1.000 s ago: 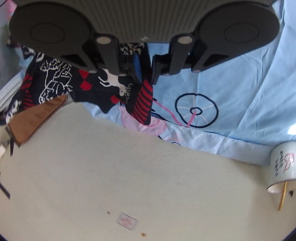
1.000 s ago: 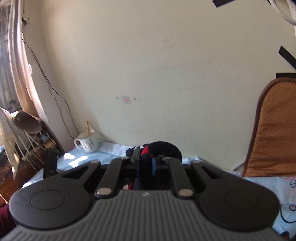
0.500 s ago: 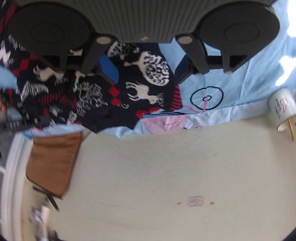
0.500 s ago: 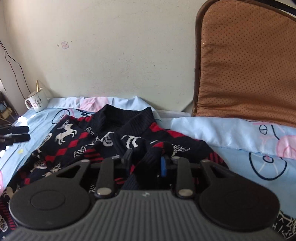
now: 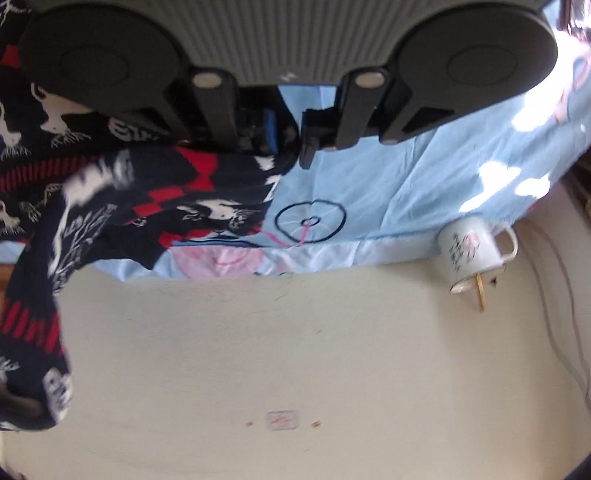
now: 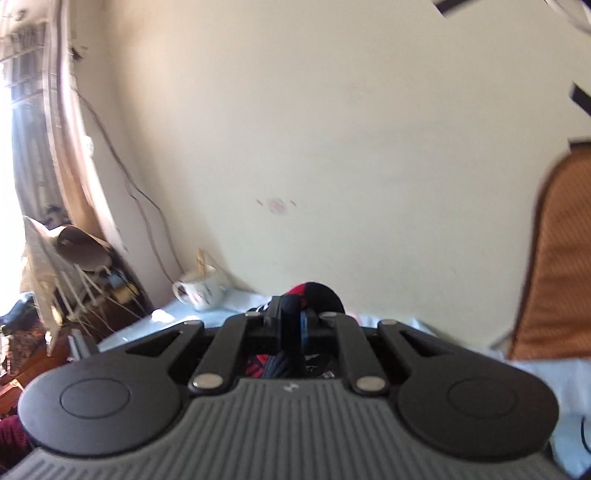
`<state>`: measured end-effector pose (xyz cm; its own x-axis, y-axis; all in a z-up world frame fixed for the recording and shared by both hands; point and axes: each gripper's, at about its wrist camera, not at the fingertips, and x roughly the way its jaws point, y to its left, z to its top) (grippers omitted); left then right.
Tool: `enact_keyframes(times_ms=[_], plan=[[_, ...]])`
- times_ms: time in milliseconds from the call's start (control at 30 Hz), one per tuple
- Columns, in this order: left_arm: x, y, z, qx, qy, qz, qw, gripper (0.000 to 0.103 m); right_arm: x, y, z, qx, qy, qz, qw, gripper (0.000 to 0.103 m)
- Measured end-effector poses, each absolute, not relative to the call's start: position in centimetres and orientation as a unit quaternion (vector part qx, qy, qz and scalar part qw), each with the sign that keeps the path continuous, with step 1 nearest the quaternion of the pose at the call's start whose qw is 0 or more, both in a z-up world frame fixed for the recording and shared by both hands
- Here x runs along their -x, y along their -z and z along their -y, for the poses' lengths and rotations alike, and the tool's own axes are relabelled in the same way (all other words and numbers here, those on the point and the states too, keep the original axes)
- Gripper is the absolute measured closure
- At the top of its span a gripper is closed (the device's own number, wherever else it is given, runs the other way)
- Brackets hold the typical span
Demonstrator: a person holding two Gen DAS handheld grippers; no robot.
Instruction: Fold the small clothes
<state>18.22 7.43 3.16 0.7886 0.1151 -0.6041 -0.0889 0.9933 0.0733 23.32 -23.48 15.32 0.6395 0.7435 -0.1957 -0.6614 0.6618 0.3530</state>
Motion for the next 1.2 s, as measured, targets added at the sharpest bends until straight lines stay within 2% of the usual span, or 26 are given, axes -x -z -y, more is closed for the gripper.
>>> enact_keyframes(times_ms=[33,100,233,267,300,367,433,500,600,700,767,800,833,900,933,967,1033,1200], plan=[[-18.6,-2.6,-8.1,-0.004,-0.061,-0.336,0.940,0.080,-23.2,-15.7,23.3,-0.111,-0.393,-0.156,0.899,0.091],[-18.9,-1.6,-8.4,-0.003,-0.066,-0.353,0.933,0.073,-23.8,-14.5,23.2,-0.077,-0.392,-0.178,0.899,0.091],[-17.7,-2.4,-8.0,-0.024,-0.049,-0.350,0.935,0.049,-26.5,-6.9,24.9,-0.027,-0.324,-0.329,0.887,0.086],[-17.1,-2.7,-8.2,-0.020,-0.029,-0.355,0.934,0.049,-26.9,-4.9,25.9,-0.028,-0.298,-0.370,0.879,0.086],[-16.5,-3.0,-8.5,-0.014,-0.010,-0.361,0.932,0.049,-26.7,-3.6,27.1,-0.037,-0.270,-0.394,0.878,0.082],[-15.1,-4.2,-9.4,0.003,0.035,-0.359,0.933,0.048,-25.2,-2.9,29.1,-0.049,-0.226,-0.387,0.893,0.060],[-14.6,-6.1,-11.0,0.031,0.053,-0.337,0.939,0.044,-23.4,-3.7,30.2,-0.066,-0.223,-0.363,0.902,0.057],[-15.9,-8.3,-12.3,0.054,0.041,-0.320,0.945,0.044,-21.7,-4.7,30.0,-0.056,-0.223,-0.338,0.913,0.057],[-20.6,-9.5,-11.9,0.020,0.022,-0.317,0.948,0.045,-20.1,-5.4,28.5,-0.026,-0.240,-0.313,0.919,0.056],[-26.9,-7.1,-10.3,-0.007,0.030,-0.387,0.921,0.053,-20.2,-5.2,25.4,0.007,-0.258,-0.301,0.918,0.051],[-29.3,-4.8,-8.6,-0.033,0.042,-0.422,0.905,0.060,-20.6,-4.6,23.5,0.040,-0.259,-0.304,0.916,0.047],[-30.1,-3.6,-7.9,-0.042,0.045,-0.435,0.898,0.068,-20.9,-4.4,22.5,0.061,-0.257,-0.307,0.914,0.047],[-30.3,-2.5,-7.2,-0.048,0.051,-0.443,0.894,0.080,-21.3,-4.0,21.9,0.081,-0.252,-0.313,0.912,0.047],[-29.8,-2.1,-6.2,-0.070,0.052,-0.423,0.902,0.090,-22.7,-3.1,20.8,0.108,-0.248,-0.329,0.905,0.049],[-29.5,-2.2,-5.9,-0.072,0.046,-0.418,0.905,0.093,-23.4,-2.7,20.4,0.126,-0.245,-0.335,0.901,0.067],[-29.1,-2.5,-6.0,-0.068,0.044,-0.411,0.908,0.093,-23.9,-2.4,20.0,0.147,-0.235,-0.336,0.900,0.092],[-28.2,-3.3,-6.7,-0.053,0.036,-0.393,0.917,0.094,-24.3,-3.4,19.8,0.167,-0.215,-0.313,0.910,0.092],[-25.7,-5.1,-12.1,0.123,0.040,-0.341,0.931,0.094,-20.7,-10.6,23.6,0.162,-0.195,-0.135,0.958,0.092]])
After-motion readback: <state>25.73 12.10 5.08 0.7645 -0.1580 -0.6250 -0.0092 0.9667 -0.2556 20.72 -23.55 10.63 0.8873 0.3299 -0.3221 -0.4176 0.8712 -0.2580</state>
